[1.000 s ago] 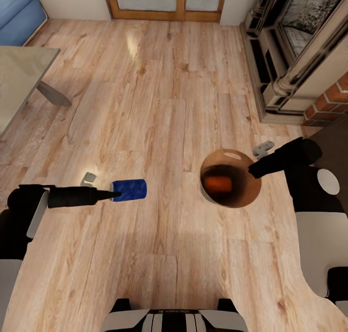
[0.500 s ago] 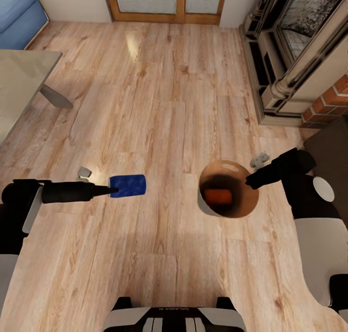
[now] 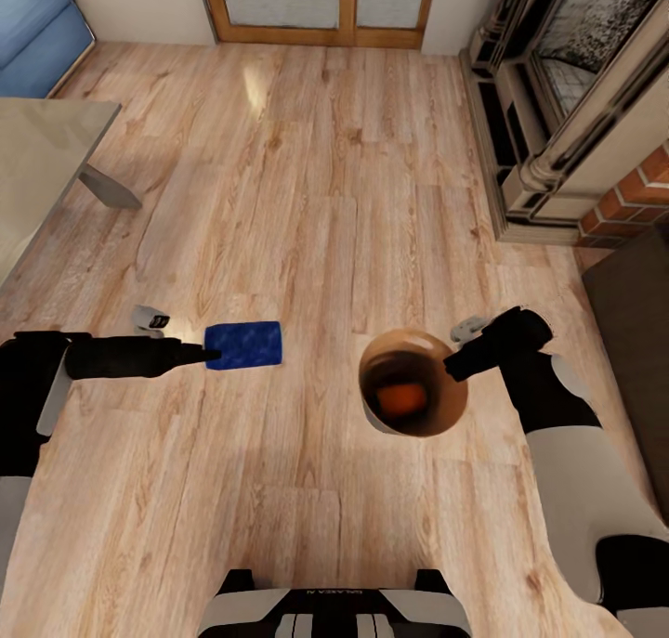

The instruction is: Put the three can of soda from the living room inside the tash can in the kitchen.

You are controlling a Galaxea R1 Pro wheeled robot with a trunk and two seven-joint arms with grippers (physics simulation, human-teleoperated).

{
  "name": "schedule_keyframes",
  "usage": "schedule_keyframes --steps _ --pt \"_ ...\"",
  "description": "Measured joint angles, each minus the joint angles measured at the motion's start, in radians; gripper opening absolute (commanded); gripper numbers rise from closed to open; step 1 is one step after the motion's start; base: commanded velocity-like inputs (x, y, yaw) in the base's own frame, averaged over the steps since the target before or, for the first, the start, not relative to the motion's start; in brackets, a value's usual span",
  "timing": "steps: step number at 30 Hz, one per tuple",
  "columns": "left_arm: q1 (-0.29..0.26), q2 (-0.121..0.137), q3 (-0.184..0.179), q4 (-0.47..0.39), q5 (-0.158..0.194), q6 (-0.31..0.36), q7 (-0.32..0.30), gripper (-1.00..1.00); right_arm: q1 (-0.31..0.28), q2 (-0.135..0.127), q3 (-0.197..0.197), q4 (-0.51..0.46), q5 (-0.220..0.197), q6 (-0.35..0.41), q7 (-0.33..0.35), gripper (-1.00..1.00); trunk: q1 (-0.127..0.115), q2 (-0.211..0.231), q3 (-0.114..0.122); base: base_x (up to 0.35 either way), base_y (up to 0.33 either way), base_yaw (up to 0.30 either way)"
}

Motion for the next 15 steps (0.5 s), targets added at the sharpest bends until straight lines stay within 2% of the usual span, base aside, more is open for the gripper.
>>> schedule_keyframes --steps 5,8,11,14,15 --pt "-0.001 -0.008 -0.001 -0.003 0.001 0.000 -0.013 -1.00 0.000 0.020 0.002 0.021 0.013 -0.007 -0.014 -1.00 0.000 0.000 0.000 0.000 0.000 0.000" --pt "-0.010 -0.013 -0.001 -0.006 0.001 0.000 -0.015 -1.00 0.000 0.028 0.002 0.035 -0.002 0.004 -0.033 -1.00 0.000 0.000 0.000 0.000 0.000 0.000" --pt "-0.021 -0.015 -0.002 -0.014 0.002 0.000 -0.016 -1.00 0.000 0.038 0.002 0.054 0.014 -0.008 -0.060 -1.00 0.000 0.000 0.000 0.000 0.000 0.000" --pt "-0.026 -0.020 -0.002 -0.030 0.025 0.000 -0.017 -1.00 0.000 0.049 0.002 0.063 0.002 -0.001 -0.068 -1.00 0.000 0.000 0.000 0.000 0.000 0.000" --pt "-0.027 -0.024 -0.003 -0.038 0.043 0.000 -0.017 -1.00 0.000 0.056 0.002 0.065 0.003 -0.002 -0.070 -1.00 0.000 0.000 0.000 0.000 0.000 0.000"
